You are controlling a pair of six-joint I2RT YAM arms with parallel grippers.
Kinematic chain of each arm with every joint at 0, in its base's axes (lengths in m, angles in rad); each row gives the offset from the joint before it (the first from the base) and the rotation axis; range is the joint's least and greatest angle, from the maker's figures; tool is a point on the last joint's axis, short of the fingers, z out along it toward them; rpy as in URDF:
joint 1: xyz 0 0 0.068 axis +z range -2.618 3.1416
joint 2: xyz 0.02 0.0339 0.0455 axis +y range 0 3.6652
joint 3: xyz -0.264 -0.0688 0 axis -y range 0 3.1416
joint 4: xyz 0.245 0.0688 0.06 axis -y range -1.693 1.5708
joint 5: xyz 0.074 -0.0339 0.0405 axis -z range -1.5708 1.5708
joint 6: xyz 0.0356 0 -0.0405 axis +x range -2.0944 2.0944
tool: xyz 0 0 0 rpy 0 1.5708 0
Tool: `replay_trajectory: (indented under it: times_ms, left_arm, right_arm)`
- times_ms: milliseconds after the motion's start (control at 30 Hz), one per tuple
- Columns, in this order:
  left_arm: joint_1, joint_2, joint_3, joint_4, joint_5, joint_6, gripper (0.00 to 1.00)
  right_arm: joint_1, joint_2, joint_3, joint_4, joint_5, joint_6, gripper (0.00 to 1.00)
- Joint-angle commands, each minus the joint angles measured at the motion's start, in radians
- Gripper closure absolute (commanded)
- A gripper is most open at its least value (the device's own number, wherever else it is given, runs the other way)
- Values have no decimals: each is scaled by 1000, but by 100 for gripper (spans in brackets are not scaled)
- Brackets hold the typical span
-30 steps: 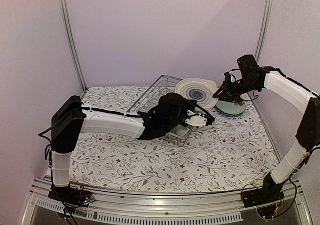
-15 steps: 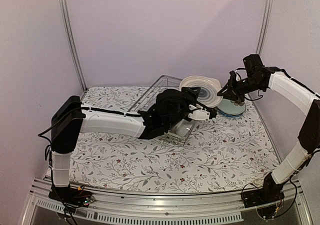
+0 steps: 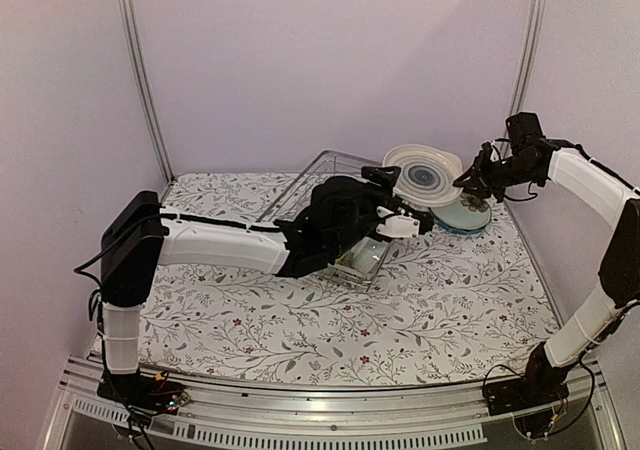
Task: Unload the mixed dishes from the dish rack
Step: Pass from the left arm to the right, then place the plate with another plate.
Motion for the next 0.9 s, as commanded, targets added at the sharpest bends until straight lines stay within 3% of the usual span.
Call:
replay_trajectory:
  times_ms: [0,400,867]
  left_arm:
    - [1,-63,5,7,9,-60,0]
    - [6,-98,3,12,8,-105,0]
    - [7,-101,10,7,-5,-103,0]
  right_arm:
    - [-88,-67,-38,188,-53,63,100]
    - [-287,-13,-65,238,27,47,100]
    - [-293,189,-2,279,67,-9,100]
